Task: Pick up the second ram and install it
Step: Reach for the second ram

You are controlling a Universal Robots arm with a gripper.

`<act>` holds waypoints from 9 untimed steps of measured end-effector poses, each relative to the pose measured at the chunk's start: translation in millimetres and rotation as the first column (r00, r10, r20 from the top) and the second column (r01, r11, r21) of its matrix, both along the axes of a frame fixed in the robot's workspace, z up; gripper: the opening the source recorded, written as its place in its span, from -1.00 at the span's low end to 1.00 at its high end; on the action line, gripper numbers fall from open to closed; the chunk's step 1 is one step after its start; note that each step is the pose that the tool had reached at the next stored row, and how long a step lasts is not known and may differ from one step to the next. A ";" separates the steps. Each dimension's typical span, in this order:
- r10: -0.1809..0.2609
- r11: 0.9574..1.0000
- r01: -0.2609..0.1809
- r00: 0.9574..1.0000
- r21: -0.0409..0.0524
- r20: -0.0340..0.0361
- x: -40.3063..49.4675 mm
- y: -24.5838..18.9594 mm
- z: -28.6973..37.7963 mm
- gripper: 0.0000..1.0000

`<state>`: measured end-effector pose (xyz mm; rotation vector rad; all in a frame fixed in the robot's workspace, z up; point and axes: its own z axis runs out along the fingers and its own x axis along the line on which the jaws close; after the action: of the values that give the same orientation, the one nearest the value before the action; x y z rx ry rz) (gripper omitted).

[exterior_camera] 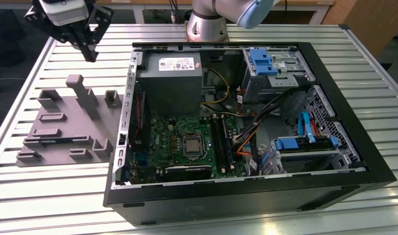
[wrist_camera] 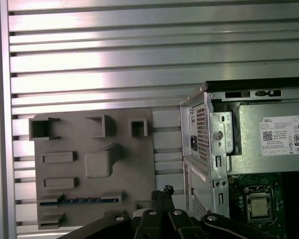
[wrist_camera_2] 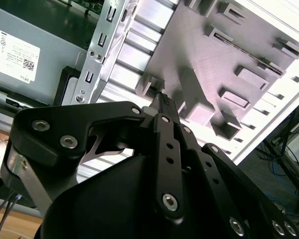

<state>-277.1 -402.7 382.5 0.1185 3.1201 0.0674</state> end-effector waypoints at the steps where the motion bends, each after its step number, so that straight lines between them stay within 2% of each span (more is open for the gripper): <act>1: 0.000 1.000 0.000 1.000 0.000 0.000 -0.2 0.0 -0.1 -0.79; 9: 0.000 1.000 0.000 1.000 0.000 0.000 -2.0 0.0 -0.6 -0.79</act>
<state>-279.0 -402.7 381.9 0.1185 3.1202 0.0673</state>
